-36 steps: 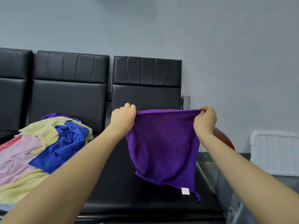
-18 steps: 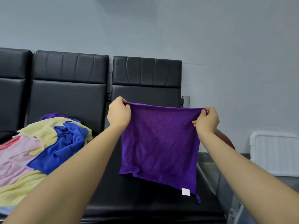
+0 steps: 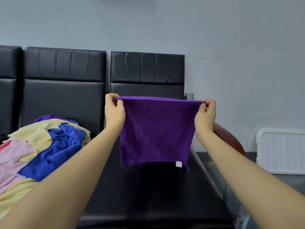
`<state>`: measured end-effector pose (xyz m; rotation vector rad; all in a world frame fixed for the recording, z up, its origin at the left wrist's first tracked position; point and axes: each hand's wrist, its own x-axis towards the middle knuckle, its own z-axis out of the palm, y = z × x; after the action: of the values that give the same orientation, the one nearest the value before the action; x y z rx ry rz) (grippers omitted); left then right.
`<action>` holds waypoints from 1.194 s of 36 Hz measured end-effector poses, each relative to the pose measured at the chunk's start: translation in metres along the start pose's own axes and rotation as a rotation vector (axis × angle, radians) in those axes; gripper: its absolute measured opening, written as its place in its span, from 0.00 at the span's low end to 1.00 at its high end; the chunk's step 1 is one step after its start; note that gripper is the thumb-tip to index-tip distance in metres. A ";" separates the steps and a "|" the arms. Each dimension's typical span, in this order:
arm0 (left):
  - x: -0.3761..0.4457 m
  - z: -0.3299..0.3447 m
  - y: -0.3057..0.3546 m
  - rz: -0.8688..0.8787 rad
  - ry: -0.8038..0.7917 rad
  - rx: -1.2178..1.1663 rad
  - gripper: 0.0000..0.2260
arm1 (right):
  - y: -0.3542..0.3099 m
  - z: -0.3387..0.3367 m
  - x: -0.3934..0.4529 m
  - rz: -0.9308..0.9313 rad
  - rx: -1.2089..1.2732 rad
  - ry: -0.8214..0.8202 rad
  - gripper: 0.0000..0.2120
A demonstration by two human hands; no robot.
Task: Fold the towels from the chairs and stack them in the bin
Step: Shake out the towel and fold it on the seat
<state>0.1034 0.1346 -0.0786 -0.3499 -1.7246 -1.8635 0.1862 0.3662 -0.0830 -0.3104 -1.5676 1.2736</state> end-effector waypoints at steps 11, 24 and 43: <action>-0.059 -0.020 -0.018 0.000 0.048 0.132 0.03 | 0.018 -0.025 -0.038 0.065 -0.066 0.045 0.08; -0.094 -0.028 -0.040 -0.343 -0.016 0.537 0.12 | 0.046 -0.041 -0.068 0.230 -0.592 -0.049 0.07; -0.114 -0.022 -0.125 -0.474 -0.353 1.026 0.12 | 0.137 -0.030 -0.104 0.402 -0.886 -0.327 0.11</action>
<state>0.1287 0.1406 -0.2473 0.1769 -2.9126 -0.9471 0.2014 0.3626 -0.2564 -1.0563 -2.3876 0.8594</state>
